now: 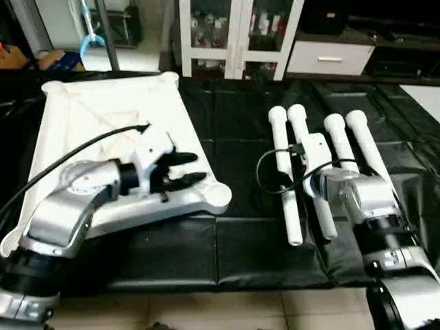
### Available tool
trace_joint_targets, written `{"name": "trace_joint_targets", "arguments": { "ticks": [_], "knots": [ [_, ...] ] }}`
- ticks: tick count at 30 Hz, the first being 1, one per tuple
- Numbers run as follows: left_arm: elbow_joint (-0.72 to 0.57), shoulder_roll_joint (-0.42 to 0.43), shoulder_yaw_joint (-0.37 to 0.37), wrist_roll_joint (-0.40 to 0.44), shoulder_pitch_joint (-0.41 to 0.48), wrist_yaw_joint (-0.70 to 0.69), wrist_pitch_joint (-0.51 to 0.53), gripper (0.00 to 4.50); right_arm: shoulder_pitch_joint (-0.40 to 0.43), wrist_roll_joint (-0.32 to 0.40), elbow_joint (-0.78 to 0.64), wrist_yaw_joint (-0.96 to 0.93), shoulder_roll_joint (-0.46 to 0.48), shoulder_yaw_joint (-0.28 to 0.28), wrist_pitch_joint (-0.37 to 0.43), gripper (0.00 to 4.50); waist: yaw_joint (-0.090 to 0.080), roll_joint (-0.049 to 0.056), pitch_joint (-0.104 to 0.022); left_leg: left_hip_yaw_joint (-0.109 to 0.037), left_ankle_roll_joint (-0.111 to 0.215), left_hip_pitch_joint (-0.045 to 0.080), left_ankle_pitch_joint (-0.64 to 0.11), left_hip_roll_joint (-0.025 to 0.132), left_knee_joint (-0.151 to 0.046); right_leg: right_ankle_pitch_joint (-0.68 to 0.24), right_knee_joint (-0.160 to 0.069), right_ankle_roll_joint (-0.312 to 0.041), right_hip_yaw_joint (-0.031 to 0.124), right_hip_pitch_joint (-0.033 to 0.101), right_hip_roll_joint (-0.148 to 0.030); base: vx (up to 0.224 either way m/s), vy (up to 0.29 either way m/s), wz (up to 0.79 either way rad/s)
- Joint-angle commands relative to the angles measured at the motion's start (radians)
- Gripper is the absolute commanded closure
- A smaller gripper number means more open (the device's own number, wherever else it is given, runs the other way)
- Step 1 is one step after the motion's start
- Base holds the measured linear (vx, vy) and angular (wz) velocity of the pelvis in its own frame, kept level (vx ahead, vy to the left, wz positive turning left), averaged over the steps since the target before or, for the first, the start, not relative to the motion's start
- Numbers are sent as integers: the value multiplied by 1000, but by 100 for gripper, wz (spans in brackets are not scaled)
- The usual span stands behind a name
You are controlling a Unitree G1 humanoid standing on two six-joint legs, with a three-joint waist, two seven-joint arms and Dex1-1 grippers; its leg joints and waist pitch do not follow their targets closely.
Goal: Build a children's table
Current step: Pick table leg
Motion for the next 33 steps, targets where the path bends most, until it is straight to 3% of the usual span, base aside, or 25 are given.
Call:
{"name": "trace_joint_targets", "arguments": {
  "ticks": [1, 7, 13, 15, 27, 33],
  "knots": [
    [-53, 0, -16, -25, 8, -3, 41, 220, -17, -6, 36, -8, -3, -13, 21, 0, -3, 10, -65, -5, -76, 20, -187, 28, -64, -112, -65, -198, 43, 45, -60, 0, 0, 0],
    [-129, -10, -25, -29, 23, 19, 97, 220, -21, 13, 90, 19, -1, -14, 56, 0, -3, 6, -66, -3, -73, 18, -178, 27, -62, -122, -67, -181, 43, 46, -58, 0, 0, 0],
    [-154, -4, -25, -41, 19, 35, 131, 211, -30, 9, 127, 33, -3, -25, 79, 62, -6, 7, -67, -4, -73, 17, -171, 27, -62, -114, -66, -184, 42, 45, -58, 0, 0, 0],
    [-169, -4, -24, -43, 19, 40, 148, 211, -33, 4, 140, 46, -7, -19, 85, 79, -6, 12, -66, -4, -74, 19, -180, 27, -61, -120, -68, -185, 42, 44, -58, 0, 0, 0],
    [-185, -14, -30, -27, 24, 61, 149, 211, -28, -17, 163, 69, -9, 2, 88, 180, -6, 4, -68, -3, -69, 16, -174, 27, -60, -120, -68, -187, 42, 47, -58, 0, 0, 0],
    [-193, -10, -27, -26, 26, 62, 153, 211, -22, -12, 158, 80, -10, -6, 91, 225, -9, 5, -66, -4, -69, 17, -179, 27, -60, -133, -69, -184, 41, 44, -57, 0, 0, 0]
  ]
}}
